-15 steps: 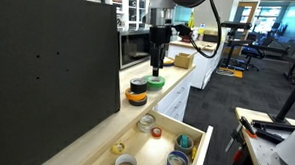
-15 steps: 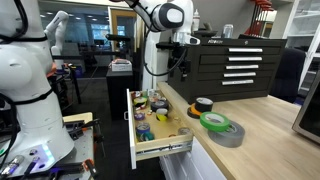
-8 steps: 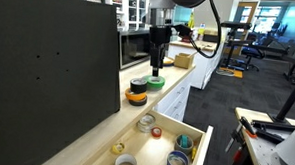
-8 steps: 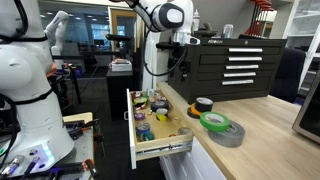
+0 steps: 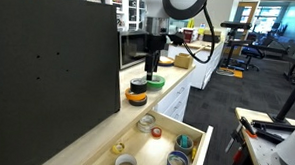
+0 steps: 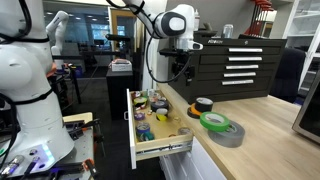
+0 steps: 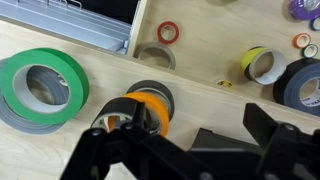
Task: Put the black tape in the drawer
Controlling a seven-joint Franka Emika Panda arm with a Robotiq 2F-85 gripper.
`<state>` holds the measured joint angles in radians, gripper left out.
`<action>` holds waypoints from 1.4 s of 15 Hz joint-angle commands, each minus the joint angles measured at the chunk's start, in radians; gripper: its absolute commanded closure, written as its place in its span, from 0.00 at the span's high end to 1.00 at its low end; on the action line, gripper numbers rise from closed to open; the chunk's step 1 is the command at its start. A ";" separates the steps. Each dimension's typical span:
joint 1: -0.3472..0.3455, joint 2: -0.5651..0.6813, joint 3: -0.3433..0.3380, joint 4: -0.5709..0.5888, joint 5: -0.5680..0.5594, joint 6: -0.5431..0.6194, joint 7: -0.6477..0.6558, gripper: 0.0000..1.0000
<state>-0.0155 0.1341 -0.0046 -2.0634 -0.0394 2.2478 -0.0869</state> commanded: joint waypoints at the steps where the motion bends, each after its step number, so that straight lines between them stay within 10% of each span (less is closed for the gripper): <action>1: -0.016 0.052 -0.012 0.019 -0.012 0.074 -0.059 1.00; 21: -0.101 0.335 0.015 0.216 -0.023 0.193 -0.419 1.00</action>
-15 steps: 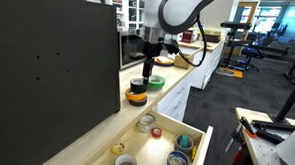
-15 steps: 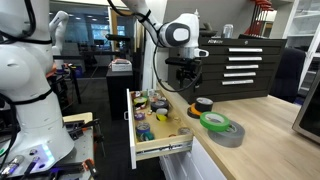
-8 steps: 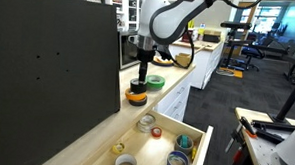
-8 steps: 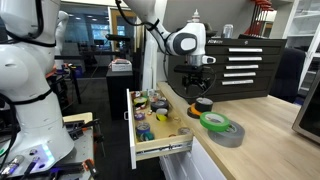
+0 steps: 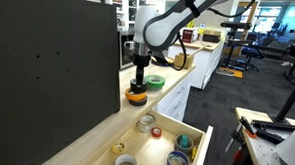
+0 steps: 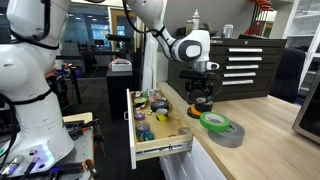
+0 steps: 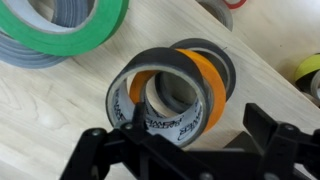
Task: Put the black tape in the drawer
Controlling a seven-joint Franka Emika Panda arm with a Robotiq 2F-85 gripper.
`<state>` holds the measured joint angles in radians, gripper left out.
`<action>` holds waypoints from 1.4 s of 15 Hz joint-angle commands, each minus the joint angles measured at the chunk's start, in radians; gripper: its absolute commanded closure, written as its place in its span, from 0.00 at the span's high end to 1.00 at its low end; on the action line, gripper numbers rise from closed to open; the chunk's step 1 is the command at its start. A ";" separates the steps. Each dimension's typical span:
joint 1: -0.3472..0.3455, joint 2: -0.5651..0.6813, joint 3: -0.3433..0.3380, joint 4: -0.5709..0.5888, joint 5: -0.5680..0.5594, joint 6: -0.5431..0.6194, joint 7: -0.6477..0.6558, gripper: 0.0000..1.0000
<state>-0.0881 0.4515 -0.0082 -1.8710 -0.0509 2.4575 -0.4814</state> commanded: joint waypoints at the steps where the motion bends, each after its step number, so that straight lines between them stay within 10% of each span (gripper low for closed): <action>1: -0.032 0.021 0.019 0.022 -0.010 -0.020 -0.027 1.00; 2: -0.036 0.022 0.019 0.019 -0.007 -0.019 -0.029 0.77; 13: -0.053 0.015 0.023 0.011 -0.004 -0.020 -0.028 0.08; 21: -0.051 -0.105 0.018 -0.073 -0.013 0.027 -0.031 0.04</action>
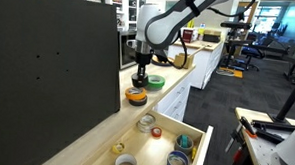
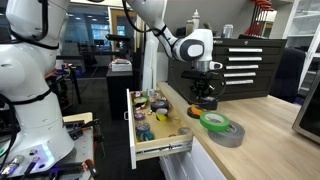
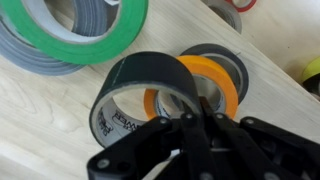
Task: Put the black tape in the drawer
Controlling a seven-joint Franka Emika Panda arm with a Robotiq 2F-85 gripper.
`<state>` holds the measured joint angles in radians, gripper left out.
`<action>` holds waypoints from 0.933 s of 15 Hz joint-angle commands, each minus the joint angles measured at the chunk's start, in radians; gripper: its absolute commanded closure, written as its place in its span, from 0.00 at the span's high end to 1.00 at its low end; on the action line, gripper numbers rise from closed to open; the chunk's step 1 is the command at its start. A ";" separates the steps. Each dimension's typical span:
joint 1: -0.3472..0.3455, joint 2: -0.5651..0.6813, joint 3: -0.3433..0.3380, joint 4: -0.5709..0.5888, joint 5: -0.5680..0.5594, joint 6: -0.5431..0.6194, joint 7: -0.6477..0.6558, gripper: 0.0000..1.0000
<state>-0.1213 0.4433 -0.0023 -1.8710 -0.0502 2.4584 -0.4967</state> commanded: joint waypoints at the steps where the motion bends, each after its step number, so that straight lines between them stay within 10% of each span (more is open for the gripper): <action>1: -0.016 -0.123 0.011 -0.088 -0.012 0.028 -0.011 0.04; 14: 0.104 -0.376 0.006 -0.405 -0.100 -0.030 0.277 0.04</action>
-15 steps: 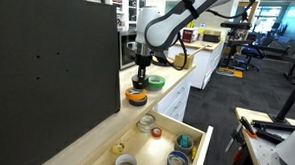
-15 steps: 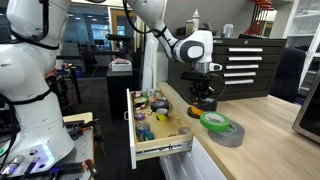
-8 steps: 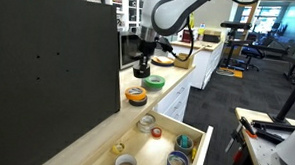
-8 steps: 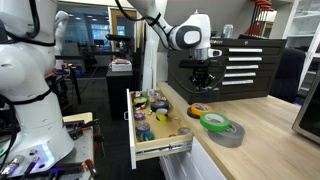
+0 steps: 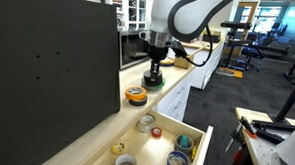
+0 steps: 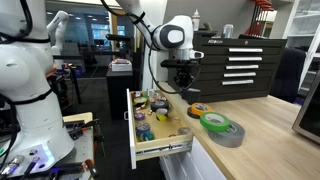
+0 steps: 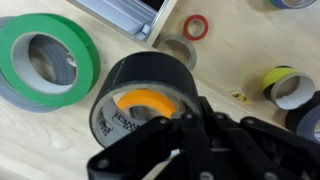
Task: Put the black tape in the drawer
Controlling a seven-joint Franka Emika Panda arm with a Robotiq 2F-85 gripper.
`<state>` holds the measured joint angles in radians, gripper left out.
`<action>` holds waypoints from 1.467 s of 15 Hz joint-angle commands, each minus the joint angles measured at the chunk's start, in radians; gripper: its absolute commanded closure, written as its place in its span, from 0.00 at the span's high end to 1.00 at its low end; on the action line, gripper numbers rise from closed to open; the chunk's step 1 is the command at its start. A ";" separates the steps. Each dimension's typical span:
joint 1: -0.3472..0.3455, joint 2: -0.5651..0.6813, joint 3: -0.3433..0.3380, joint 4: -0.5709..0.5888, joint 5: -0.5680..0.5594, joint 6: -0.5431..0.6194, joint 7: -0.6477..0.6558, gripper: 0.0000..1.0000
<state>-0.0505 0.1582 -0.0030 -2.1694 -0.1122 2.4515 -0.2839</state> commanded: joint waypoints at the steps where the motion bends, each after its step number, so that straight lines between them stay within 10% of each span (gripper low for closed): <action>1: 0.044 -0.105 0.013 -0.128 -0.038 -0.026 0.075 0.04; 11: 0.119 -0.120 0.088 -0.217 0.025 -0.132 0.102 0.04; 22: 0.134 0.075 0.130 -0.193 0.101 0.056 0.072 0.05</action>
<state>0.0794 0.1708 0.1246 -2.3817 -0.0219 2.4400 -0.2116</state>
